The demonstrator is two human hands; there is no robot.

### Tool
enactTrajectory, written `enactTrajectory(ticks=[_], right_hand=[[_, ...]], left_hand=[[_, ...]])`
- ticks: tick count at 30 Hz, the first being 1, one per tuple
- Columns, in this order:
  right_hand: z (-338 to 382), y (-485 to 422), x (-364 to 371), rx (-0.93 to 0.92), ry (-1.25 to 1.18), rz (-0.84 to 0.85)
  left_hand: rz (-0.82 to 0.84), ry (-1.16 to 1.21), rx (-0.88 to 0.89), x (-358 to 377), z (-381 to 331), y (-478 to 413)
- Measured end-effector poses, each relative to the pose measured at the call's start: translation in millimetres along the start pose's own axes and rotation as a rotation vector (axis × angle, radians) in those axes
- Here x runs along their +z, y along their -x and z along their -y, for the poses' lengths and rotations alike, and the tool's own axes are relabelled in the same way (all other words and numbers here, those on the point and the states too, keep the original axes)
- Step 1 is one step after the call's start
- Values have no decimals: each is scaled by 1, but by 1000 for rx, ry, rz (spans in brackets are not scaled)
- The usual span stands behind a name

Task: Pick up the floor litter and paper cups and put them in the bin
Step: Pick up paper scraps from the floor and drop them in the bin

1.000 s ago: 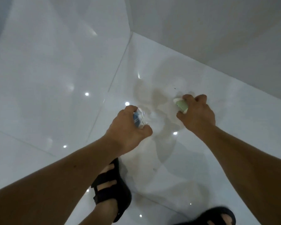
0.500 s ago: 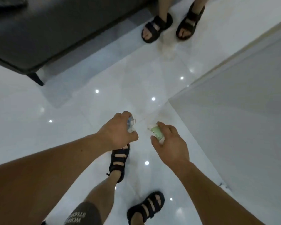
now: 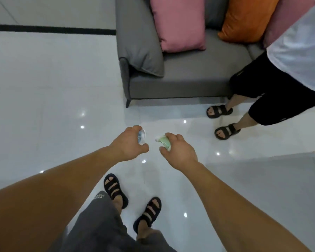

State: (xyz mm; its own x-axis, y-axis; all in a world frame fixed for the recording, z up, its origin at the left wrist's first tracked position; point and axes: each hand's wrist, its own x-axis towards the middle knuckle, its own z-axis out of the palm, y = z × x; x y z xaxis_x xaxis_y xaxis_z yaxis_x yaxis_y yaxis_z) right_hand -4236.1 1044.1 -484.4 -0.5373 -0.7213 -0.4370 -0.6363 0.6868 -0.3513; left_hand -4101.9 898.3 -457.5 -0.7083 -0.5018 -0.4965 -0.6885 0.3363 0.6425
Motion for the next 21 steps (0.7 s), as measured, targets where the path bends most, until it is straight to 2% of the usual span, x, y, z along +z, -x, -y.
enactTrajectory(ticks=[13, 21], right_hand=[[375, -82, 10, -452, 251, 134], [538, -144, 26, -640, 339, 182]], left_hand=[[-422, 286, -314, -263, 228, 119], [-576, 297, -416, -383, 311, 129]])
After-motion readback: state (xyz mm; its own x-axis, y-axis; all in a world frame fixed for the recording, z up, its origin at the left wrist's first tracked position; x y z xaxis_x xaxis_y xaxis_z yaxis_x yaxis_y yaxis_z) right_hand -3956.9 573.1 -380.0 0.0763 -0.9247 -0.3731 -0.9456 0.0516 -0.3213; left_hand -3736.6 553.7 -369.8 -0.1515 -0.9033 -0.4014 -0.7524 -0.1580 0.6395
